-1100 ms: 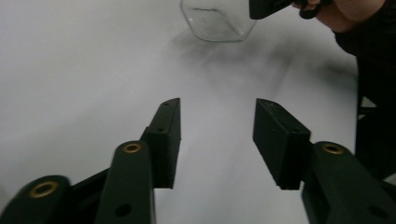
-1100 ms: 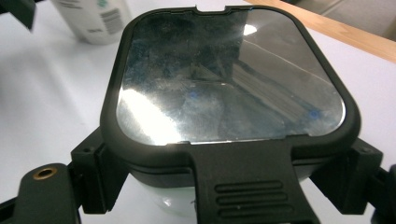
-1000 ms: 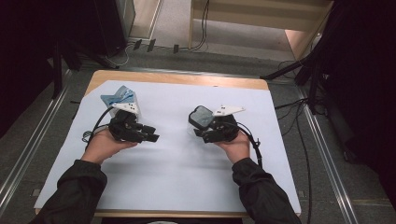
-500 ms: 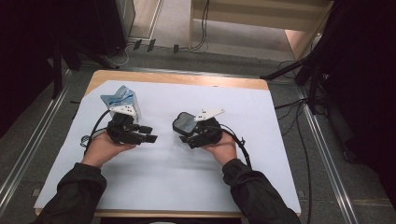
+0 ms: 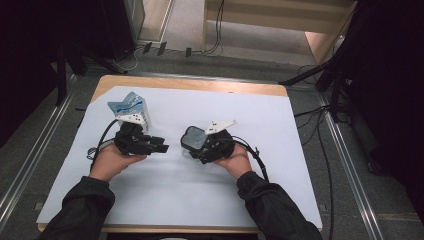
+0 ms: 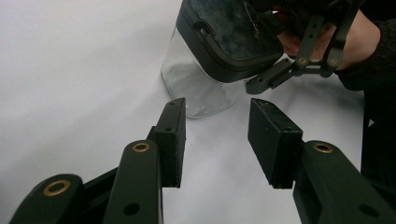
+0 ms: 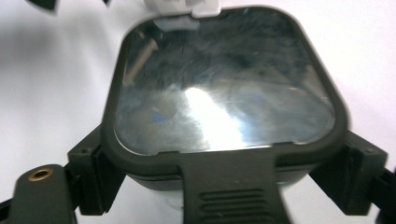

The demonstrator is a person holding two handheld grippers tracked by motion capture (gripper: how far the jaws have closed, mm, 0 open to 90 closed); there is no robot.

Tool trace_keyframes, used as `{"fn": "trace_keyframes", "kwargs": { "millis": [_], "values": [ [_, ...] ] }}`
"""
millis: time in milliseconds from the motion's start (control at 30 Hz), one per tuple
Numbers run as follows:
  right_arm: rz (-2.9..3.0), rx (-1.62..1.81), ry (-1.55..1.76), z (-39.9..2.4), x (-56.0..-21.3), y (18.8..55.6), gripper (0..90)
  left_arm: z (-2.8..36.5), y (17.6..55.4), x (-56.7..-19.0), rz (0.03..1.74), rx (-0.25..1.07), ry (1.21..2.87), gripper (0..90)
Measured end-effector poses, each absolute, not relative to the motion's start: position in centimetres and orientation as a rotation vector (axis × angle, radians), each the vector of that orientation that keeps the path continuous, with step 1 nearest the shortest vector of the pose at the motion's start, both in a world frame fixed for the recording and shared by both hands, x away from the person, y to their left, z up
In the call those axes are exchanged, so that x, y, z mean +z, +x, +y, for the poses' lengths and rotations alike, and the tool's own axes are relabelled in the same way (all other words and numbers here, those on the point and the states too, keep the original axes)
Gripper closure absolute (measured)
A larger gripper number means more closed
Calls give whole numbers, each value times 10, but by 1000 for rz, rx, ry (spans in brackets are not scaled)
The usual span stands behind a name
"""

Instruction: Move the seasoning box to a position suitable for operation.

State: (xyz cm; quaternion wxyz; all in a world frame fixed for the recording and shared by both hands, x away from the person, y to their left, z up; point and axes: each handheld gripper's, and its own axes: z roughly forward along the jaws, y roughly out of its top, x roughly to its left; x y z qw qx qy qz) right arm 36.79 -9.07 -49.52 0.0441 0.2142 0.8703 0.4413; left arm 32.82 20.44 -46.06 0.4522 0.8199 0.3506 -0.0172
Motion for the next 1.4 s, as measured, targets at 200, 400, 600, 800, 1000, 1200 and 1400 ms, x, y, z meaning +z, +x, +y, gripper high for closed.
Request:
{"fn": "trace_keyframes", "kwargs": {
  "millis": [200,400,600,800,1000,1200,1400],
  "values": [
    [2601,1318,615,-103,-473,358,57,203,331,-461,859,-36,2036,557],
    [2590,1337,629,-121,-458,345,54,199,335,-460,867,-73,2028,611],
    [2552,1441,684,-155,-451,335,373,193,343,-466,873,-66,2033,827],
    [2593,1401,752,-157,-466,330,774,179,354,-480,861,-78,2050,886],
    [2567,1419,796,-144,-476,324,900,168,359,-483,823,-39,2073,882],
    [2592,1441,811,-139,-478,323,900,169,363,-485,818,-69,2060,876],
    [2579,1434,880,-144,-480,330,900,166,362,-487,806,-101,2061,863]
  ]
}}
